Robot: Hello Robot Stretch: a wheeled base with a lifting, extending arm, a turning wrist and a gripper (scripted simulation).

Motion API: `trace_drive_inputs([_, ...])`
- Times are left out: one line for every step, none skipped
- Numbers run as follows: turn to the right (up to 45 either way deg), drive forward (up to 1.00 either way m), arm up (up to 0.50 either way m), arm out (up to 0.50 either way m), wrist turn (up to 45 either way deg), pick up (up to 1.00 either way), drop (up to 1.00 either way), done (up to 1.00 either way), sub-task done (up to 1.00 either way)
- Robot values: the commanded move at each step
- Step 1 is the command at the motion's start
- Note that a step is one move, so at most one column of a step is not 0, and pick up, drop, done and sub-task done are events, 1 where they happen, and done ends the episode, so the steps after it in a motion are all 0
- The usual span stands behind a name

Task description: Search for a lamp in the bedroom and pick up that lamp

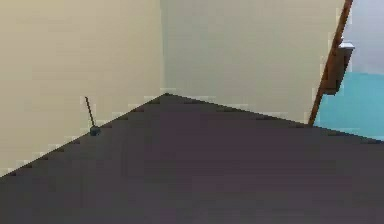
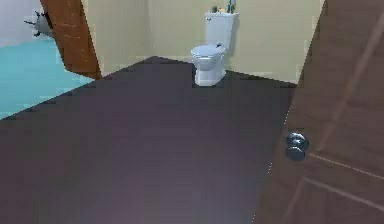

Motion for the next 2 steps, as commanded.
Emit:
trace_drive_inputs([45.0, 0.00, 0.00, 0.00, 0.0, 0.00, 0.00, 0.00, 0.00])
trace_drive_inputs([21.0, 0.00, 0.00, 0.00, 0.0, 0.00, 0.00, 0.00, 0.00])
